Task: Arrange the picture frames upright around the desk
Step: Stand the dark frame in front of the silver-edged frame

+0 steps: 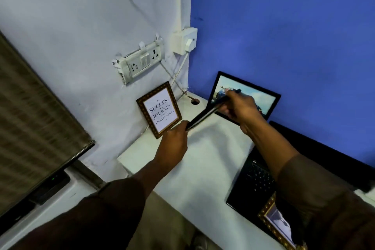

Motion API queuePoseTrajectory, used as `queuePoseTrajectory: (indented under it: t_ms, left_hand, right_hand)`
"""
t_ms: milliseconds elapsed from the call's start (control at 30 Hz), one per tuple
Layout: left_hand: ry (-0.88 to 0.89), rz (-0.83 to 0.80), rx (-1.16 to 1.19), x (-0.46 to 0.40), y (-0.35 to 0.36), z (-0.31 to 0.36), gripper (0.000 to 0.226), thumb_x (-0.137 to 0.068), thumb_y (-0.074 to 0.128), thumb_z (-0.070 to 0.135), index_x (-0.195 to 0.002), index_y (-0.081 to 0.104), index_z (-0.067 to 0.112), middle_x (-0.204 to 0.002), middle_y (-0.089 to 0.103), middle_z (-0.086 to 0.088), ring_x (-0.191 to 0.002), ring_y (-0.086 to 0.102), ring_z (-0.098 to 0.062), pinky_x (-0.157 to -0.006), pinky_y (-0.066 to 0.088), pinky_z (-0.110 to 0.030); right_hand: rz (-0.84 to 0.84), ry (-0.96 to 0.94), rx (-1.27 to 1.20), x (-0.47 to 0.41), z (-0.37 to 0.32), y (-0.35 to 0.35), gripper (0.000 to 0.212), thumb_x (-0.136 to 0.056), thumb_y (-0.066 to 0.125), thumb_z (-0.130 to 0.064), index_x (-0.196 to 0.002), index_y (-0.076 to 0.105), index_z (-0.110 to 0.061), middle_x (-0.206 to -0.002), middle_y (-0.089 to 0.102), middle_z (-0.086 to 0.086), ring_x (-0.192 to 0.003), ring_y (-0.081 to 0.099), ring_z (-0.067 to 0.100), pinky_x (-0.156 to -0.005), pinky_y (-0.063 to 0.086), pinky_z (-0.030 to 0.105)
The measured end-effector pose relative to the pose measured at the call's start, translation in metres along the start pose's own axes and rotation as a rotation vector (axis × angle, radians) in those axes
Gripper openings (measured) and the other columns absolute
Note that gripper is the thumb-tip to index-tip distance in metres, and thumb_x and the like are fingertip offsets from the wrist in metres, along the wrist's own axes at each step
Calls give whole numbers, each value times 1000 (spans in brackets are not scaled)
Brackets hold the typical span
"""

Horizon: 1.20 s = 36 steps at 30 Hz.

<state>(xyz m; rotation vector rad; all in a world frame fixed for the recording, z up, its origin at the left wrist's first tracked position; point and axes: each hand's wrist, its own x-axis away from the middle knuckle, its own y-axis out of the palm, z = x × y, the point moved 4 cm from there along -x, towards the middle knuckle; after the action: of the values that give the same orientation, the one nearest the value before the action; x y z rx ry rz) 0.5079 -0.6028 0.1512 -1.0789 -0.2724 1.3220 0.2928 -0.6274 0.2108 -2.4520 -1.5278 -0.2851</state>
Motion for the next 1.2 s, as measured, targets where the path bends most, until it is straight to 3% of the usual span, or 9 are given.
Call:
queuePoseTrajectory:
  t_ms: [133,200,300,400,467,600,800,967,1200]
  left_hand:
    - [-82,-38,203,2,-22,10,19,-97,50,9,-113,59,7,-103,70,-15,-94,65,-31,-74,53,-39]
    - [-152,-111,364,0,-25,15,23,-96,52,15,-118,60,14,-112,72,-7,-101,67,-24,-83,55,-36]
    - [-253,-293,728,0,-23,32,30,-97,54,12,-123,61,25,-121,71,0,-114,66,-17,-98,54,-45]
    - [-269,-422,927,5,-20,66,32,-99,52,7,-120,63,29,-120,72,0,-115,67,-20,-99,53,-46]
    - [-263,-502,996,9,-12,92,33,-99,51,5,-124,61,25,-119,73,-2,-113,68,-21,-98,53,-46]
    - [-274,-624,1063,21,10,145,30,-100,50,3,-123,61,19,-118,73,-5,-111,69,-22,-99,53,-48]
    - [-263,-753,1050,43,47,220,33,-101,47,4,-131,57,14,-125,70,-8,-117,65,-24,-93,55,-39]
    - [-247,-801,973,73,92,299,31,-100,48,3,-124,62,16,-123,70,-8,-116,65,-24,-103,49,-46]
    - [-265,-877,831,118,152,388,29,-100,49,10,-126,60,19,-120,71,-5,-110,67,-28,-103,48,-53]
  right_hand:
    - [99,-94,8,34,-7,-21,33,-93,58,-47,-83,70,-18,-75,75,9,-53,59,13,-49,47,21]
    - [182,-126,69,48,4,-39,33,-92,58,-50,-81,67,-21,-84,73,3,-66,63,13,-59,49,27]
    - [296,-139,177,72,25,-72,37,-92,55,-55,-97,63,-20,-97,68,0,-89,63,19,-75,49,35]
    - [327,-122,216,100,36,-108,43,-96,50,-55,-117,57,-18,-108,59,-2,-99,56,18,-80,42,33]
    - [322,-119,184,113,42,-133,47,-95,48,-58,-121,58,-19,-120,62,2,-107,60,22,-88,49,39]
    - [367,-138,95,137,53,-189,38,-99,46,-50,-107,66,-18,-111,72,7,-101,69,27,-92,55,51]
    - [471,-121,-15,177,74,-269,37,-103,44,-42,-106,62,-10,-100,72,9,-88,70,24,-71,56,35]
    - [562,-83,-54,215,99,-351,40,-101,41,-49,-104,62,-16,-106,73,7,-97,70,28,-87,58,51]
    - [635,-57,-91,262,131,-447,44,-100,40,-54,-113,61,-18,-115,72,4,-104,68,27,-90,57,53]
